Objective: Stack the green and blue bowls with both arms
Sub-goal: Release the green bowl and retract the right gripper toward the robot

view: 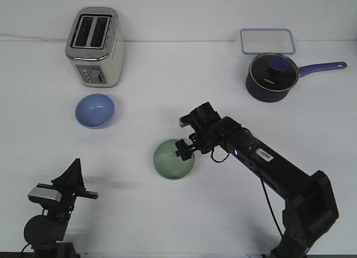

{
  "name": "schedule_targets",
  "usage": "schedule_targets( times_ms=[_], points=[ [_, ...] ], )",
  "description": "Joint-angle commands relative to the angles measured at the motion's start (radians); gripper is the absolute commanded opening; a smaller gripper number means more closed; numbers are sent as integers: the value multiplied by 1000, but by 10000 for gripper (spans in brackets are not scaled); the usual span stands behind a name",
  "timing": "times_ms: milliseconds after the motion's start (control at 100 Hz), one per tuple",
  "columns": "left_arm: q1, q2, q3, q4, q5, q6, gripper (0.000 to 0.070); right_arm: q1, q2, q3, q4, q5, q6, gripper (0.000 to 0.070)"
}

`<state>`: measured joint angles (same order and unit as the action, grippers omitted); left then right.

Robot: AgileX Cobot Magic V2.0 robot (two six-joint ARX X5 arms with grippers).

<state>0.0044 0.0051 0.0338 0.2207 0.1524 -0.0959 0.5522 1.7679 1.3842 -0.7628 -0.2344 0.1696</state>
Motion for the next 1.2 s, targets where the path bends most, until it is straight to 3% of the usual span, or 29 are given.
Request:
schedule_targets(
  times_ms=[0,270,560,750,970,1190],
  points=[
    [2,-2,-20,12,-2,-2,11,-8,-34,18,-1,-1,-5,493],
    [2,-2,-20,12,-2,-2,11,-149,-194,18,-62,2,-70,493],
    [2,-2,-20,12,-2,-2,11,-366,-346,10,-152,79,-147,493],
    [2,-2,-20,12,-2,-2,11,-497,-460,-31,-161,82,-175,493],
    [2,-2,-20,12,-2,-2,11,-599,-626,-132,-91,82,-174,492],
    [2,-2,-20,11,-2,-2,11,-618,-819,-330,45,82,-175,492]
  ],
)
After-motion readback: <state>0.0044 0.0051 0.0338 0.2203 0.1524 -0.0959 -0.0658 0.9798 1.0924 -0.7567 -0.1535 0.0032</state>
